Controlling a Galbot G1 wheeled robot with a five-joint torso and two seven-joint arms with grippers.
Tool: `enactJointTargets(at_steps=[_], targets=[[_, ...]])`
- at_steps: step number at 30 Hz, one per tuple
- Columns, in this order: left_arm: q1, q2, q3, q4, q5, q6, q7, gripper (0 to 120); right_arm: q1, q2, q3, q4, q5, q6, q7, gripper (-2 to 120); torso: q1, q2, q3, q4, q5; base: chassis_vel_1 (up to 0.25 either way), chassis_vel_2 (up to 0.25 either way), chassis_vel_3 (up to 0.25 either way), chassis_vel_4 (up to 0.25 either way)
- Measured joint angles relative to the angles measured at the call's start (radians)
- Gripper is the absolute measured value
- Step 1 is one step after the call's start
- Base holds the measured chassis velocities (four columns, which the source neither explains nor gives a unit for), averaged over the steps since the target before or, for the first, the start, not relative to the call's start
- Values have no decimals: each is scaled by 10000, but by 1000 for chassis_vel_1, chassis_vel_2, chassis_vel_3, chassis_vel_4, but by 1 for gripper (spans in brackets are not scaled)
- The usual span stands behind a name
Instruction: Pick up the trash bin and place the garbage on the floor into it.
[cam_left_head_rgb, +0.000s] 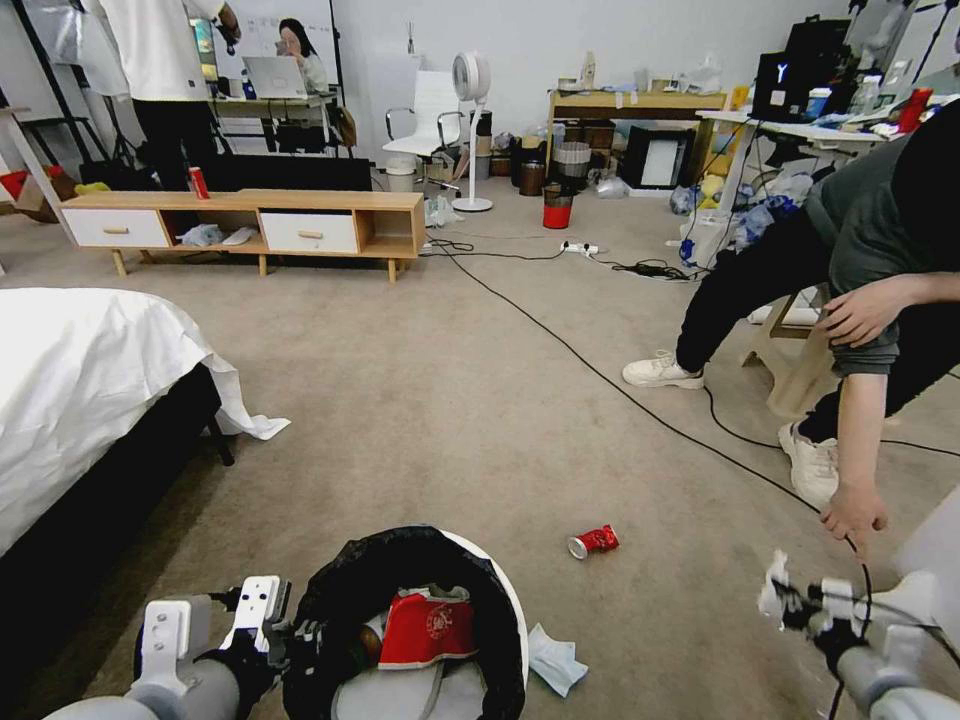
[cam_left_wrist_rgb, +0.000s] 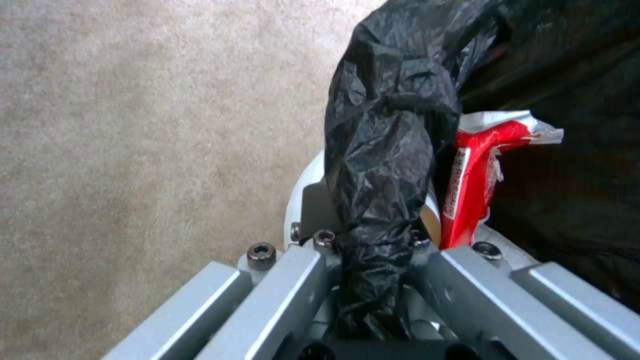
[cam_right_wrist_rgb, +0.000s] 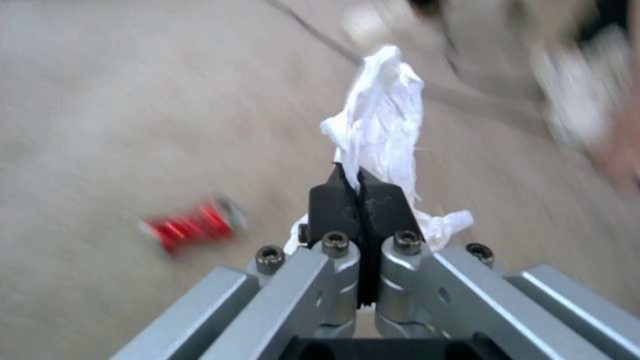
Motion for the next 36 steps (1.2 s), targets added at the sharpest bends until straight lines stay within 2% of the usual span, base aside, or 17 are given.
enactJointTargets(at_steps=[2,6,8,10,11,17,19,21,23,27,29,32,36], targets=[[49,176,-15,22,-31,0,-16,1,-227,-305,17,1045,321,760,-419,0,0,0,0,6,2,0,0,0,0],[64,257,4,15,-34,0,-24,1,-233,-517,-71,1650,783,1266,-661,0,0,0,0,6,1,0,0,0,0],[92,299,94,-23,-14,0,-37,1,-81,-851,-404,2528,1562,1782,-988,0,0,0,0,3,2,0,0,0,0],[96,300,101,-26,-12,0,-39,1,-54,-884,-449,2613,1619,1821,-1019,0,0,1,0,4,3,0,0,0,0],[128,325,114,-52,-5,0,-55,1,131,-1163,-841,3160,2056,2008,-1186,0,0,0,0,6,0,0,0,0,0],[195,404,115,-90,-53,0,-56,1,476,-1751,-1608,4048,2816,2122,-1398,0,0,0,0,7,1,0,0,0,0],[59,499,189,22,-132,0,-33,1,740,-2347,-2035,4554,3420,2162,-2168,0,0,0,0,6,3,0,0,0,0],[26,525,202,48,-159,0,-31,1,764,-2446,-2063,4620,3499,2173,-2290,0,0,0,0,5,2,0,0,0,0],[-93,648,293,162,-258,0,-17,1,834,-2982,-2151,4904,3841,2403,-3081,0,0,0,0,3,2,0,0,0,0],[-199,712,424,239,-289,0,-15,1,821,-3357,-2167,5012,3934,2565,-3699,0,0,0,0,4,3,0,0,0,0],[-334,752,691,285,-287,0,-39,1,816,-3795,-2316,5123,4039,2759,-4515,0,0,0,0,3,4,0,0,0,0],[-364,751,964,285,-247,0,-71,1,882,-4103,-2533,5308,4236,2804,-5016,0,0,0,0,3,4,0,0,0,0],[-429,736,1101,312,-203,0,-103,1,1250,-4538,-2978,5507,4457,2807,-5692,0,0,0,0,4,2,0,0,0,0]])
